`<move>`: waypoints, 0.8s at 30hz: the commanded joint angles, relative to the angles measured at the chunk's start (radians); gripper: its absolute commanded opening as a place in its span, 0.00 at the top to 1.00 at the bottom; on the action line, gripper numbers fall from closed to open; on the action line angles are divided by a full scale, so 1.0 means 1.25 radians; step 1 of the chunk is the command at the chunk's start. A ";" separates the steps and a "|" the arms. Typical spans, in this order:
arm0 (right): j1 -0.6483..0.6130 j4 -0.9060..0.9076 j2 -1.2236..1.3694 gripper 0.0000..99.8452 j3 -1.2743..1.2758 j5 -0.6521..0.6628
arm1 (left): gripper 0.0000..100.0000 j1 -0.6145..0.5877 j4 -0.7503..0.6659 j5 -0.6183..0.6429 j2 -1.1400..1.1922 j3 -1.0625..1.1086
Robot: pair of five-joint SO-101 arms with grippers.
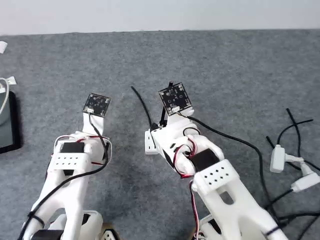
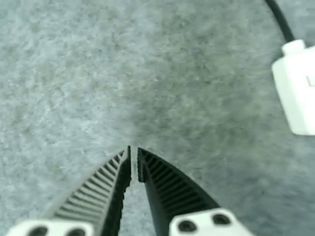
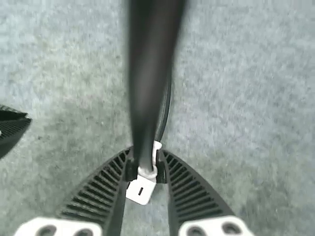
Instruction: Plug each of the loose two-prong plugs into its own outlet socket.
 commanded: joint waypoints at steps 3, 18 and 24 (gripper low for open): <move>0.010 -0.015 0.106 0.99 -0.070 -0.007 | 0.99 -0.011 -0.023 0.007 -0.025 -0.009; -0.007 -0.035 0.187 0.99 -0.133 -0.031 | 0.99 -0.012 -0.023 0.006 -0.028 -0.008; -0.030 -0.033 0.225 0.99 -0.157 -0.029 | 0.99 -0.012 -0.023 0.006 -0.028 -0.008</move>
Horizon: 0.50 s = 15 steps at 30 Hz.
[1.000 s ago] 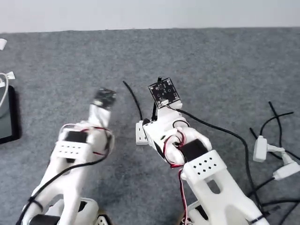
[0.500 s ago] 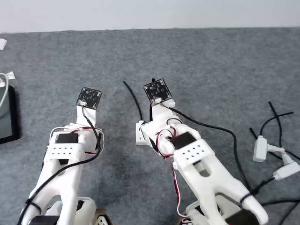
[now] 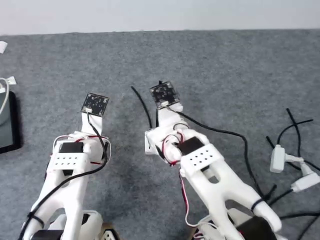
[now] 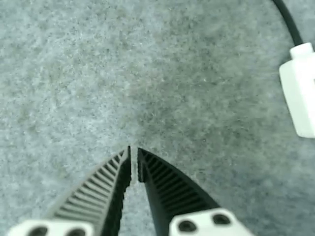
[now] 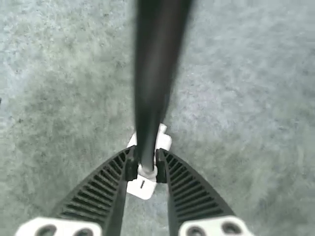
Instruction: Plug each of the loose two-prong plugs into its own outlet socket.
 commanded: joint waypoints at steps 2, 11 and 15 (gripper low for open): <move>-0.007 -0.030 0.009 0.99 -0.071 -0.005 | 0.99 -0.004 -0.020 0.004 -0.028 -0.008; -0.007 -0.031 0.047 0.99 -0.091 0.016 | 0.99 -0.004 -0.020 0.004 -0.027 -0.008; -0.006 -0.031 0.056 0.99 -0.092 0.026 | 0.99 -0.004 -0.020 0.004 -0.027 -0.007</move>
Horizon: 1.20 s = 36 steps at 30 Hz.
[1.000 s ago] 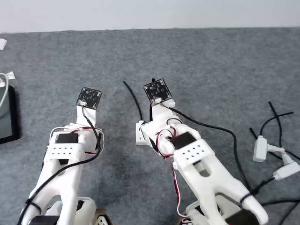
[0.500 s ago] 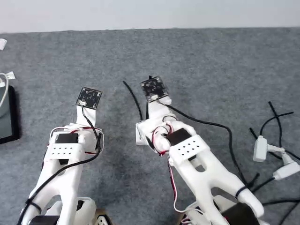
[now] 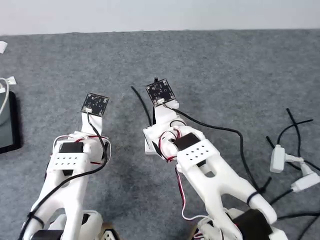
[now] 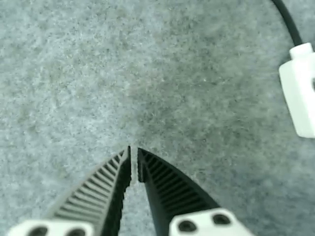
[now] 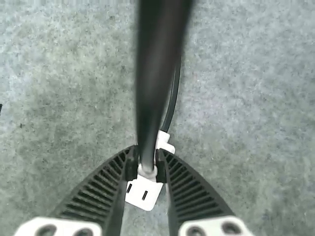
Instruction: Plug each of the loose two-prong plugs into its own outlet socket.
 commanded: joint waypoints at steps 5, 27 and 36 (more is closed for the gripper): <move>0.003 -0.014 -0.006 0.99 -0.050 0.021 | 0.99 -0.004 -0.020 0.004 -0.027 -0.007; -0.009 0.017 0.045 0.99 -0.048 0.022 | 0.99 -0.004 -0.020 0.004 -0.027 -0.007; -0.008 0.058 0.094 0.99 -0.048 0.049 | 0.99 -0.005 -0.020 0.004 -0.029 -0.007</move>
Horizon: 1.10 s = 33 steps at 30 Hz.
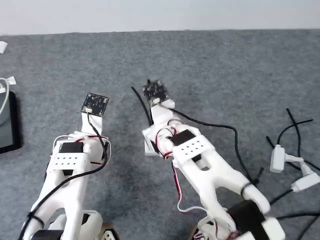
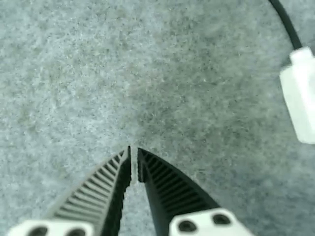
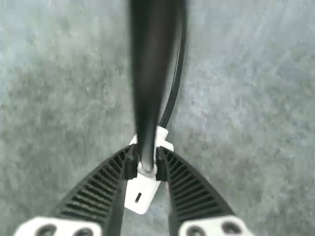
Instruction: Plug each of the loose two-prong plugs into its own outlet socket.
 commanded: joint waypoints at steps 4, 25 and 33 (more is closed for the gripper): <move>-0.008 0.064 -0.001 0.99 -0.018 0.021 | 0.99 -0.021 -0.020 0.004 -0.028 -0.008; -0.014 0.166 -0.001 0.63 -0.034 0.054 | 0.99 -0.021 -0.020 0.004 -0.031 -0.009; -0.048 0.220 -0.001 0.67 -0.069 0.045 | 0.99 -0.022 -0.021 0.004 -0.031 -0.010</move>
